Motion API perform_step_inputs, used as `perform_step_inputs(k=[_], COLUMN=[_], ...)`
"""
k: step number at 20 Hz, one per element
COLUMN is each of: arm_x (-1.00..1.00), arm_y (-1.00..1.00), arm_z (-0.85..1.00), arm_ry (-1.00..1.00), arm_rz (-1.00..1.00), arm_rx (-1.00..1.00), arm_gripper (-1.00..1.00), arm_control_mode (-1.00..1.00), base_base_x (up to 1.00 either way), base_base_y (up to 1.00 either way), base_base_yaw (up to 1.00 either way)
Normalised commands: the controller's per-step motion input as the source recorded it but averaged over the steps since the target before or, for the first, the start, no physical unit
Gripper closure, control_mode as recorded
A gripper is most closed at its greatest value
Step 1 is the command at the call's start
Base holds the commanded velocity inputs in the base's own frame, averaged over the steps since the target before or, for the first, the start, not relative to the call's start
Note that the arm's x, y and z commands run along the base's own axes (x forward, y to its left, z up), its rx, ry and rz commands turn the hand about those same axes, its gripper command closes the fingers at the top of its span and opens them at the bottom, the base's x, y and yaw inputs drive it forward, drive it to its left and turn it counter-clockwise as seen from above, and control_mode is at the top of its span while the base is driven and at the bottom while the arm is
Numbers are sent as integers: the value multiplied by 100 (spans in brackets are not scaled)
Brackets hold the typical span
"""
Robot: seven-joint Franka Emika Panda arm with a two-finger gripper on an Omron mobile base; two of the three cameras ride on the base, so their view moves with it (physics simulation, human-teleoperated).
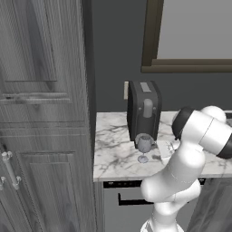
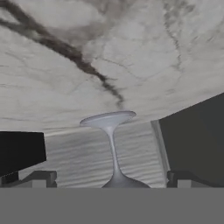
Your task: Retrieve the wine glasses from the counter and place one next to each plate.
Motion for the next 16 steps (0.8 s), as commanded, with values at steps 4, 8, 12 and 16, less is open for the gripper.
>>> perform_step_inputs(k=[4,8,12,16], arm_x=[12,-16,-36,-63], arm_y=[11,21,9,0], arm_z=[0,0,0,0], arm_ry=[2,1,0,0], arm_rz=[0,0,2,5], arm_rx=[0,0,0,0], arm_gripper=[-100,-100,-100,-100], arm_control_mode=[-100,-100,-100,-100], base_base_x=[0,0,0,0], base_base_y=[0,0,0,0], base_base_yaw=[0,0,0,0])
